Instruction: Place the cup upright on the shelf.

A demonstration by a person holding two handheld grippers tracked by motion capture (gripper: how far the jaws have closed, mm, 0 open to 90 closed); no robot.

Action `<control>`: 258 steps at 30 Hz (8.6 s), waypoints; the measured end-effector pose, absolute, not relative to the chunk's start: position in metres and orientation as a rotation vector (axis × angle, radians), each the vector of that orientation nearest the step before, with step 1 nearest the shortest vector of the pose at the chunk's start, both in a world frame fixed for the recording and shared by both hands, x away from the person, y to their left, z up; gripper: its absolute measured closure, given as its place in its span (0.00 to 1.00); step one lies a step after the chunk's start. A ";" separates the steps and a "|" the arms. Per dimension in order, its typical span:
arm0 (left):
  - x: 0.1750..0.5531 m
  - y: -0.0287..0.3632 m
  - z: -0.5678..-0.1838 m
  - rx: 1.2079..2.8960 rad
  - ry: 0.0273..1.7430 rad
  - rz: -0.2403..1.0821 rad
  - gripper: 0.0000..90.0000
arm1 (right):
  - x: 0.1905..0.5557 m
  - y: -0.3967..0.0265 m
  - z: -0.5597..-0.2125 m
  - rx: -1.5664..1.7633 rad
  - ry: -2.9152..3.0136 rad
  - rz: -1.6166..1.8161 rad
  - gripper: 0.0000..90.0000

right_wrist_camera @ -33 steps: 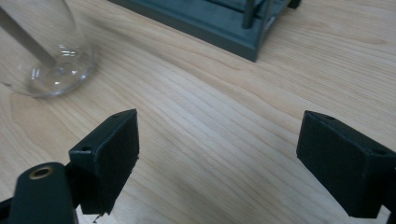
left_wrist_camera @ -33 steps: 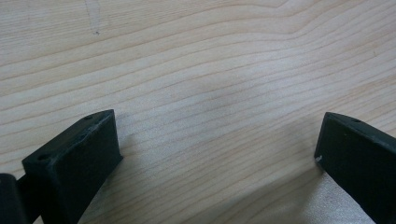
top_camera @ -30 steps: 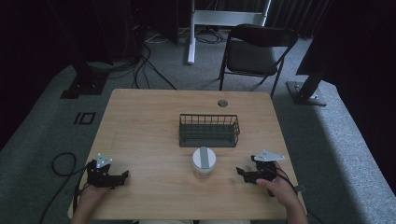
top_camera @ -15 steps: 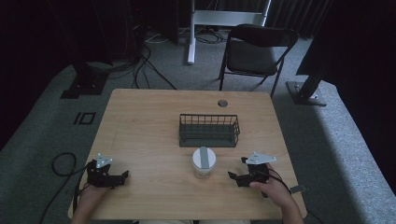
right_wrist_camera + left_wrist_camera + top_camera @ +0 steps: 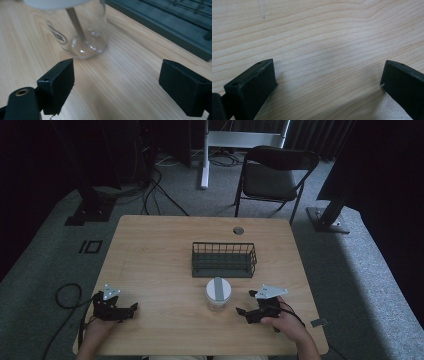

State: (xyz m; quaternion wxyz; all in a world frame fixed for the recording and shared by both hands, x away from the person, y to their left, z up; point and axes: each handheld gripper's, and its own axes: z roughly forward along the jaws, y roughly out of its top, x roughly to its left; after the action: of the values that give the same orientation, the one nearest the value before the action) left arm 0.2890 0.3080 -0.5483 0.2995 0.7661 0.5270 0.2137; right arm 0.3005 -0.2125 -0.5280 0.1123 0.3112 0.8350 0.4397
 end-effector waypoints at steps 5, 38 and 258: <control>0.289 0.308 -0.548 2.034 1.399 0.567 0.00 | 0.299 -0.205 -0.529 0.889 2.451 1.320 0.14; 0.289 0.308 -0.548 2.031 1.401 0.567 0.00 | 0.299 -0.161 -0.529 0.799 2.442 1.454 0.15; 0.289 0.308 -0.548 2.025 1.412 0.571 0.00 | 0.424 -0.115 -0.477 1.311 2.003 1.079 0.20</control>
State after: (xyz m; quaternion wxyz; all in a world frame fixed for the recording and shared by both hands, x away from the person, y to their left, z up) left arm 0.2891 0.3083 -0.5483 0.2993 0.7626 0.5316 0.2151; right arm 0.4243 -0.1147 -0.4770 0.2551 0.4826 0.7377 0.3973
